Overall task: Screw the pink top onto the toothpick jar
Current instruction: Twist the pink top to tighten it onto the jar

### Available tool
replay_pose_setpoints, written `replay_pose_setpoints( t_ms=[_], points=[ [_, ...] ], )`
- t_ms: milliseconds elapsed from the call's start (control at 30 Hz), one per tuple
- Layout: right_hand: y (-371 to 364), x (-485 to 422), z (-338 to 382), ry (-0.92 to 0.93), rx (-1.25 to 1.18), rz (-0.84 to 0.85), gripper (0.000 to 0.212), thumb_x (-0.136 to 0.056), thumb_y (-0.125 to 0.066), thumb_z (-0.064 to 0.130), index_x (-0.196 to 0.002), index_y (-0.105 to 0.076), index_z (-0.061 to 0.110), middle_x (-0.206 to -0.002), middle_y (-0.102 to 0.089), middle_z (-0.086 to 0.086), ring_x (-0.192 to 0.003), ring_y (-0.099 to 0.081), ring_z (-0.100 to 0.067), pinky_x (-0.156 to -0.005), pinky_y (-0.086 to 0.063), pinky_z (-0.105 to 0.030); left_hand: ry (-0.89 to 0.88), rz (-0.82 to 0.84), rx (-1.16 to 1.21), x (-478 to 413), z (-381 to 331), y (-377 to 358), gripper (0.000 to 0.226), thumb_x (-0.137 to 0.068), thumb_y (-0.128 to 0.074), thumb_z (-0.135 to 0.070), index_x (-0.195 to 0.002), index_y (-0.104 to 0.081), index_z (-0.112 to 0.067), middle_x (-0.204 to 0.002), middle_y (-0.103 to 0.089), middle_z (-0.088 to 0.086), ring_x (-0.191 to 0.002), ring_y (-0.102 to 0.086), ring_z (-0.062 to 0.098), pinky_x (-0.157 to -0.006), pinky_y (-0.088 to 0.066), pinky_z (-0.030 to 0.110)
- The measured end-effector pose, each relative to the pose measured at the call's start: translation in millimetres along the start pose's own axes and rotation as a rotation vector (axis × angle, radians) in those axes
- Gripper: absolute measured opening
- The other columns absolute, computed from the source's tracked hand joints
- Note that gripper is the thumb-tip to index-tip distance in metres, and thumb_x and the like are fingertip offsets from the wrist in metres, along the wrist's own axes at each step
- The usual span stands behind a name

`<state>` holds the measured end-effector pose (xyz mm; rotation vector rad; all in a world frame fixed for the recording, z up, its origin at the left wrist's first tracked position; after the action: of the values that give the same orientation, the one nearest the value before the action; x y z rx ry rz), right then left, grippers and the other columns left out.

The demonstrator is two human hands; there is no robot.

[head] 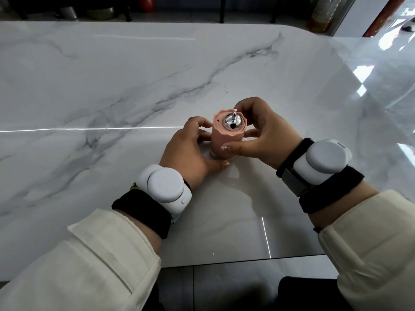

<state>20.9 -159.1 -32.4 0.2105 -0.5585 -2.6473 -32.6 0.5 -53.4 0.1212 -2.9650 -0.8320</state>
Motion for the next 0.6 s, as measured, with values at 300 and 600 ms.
replay_pose_setpoints(
  t_ms=[300, 600],
  points=[
    [15, -2, 3, 0.002, -0.011, 0.208, 0.069, -0.057, -0.076, 0.029, -0.117, -0.05, 0.049, -0.123, -0.062, 0.016, -0.121, -0.056, -0.004, -0.109, -0.04, -0.048, 0.0, 0.074, 0.033, -3, 4, 2, 0.071, -0.056, -0.084, -0.019, -0.112, -0.043, -0.032, -0.108, -0.069, -0.005, -0.107, -0.062, 0.013, -0.095, -0.046, 0.034],
    [14, -2, 2, 0.011, -0.032, 0.151, 0.053, -0.051, -0.08, 0.026, -0.099, -0.06, 0.036, -0.106, -0.069, 0.01, -0.106, -0.065, -0.01, -0.105, -0.047, -0.039, -0.005, 0.067, 0.02, -3, 4, 1, 0.069, -0.053, -0.085, -0.023, -0.108, -0.044, -0.031, -0.106, -0.069, -0.007, -0.105, -0.062, 0.012, -0.091, -0.046, 0.031]
  ],
)
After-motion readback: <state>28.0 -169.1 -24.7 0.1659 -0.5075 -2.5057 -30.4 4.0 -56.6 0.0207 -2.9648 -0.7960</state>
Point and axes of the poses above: each hand's wrist, its own x-axis away from the middle knuckle, its own y-axis out of the back of the hand, z = x × y, the point moved 1 cm from there along -x, towards the middle knuckle
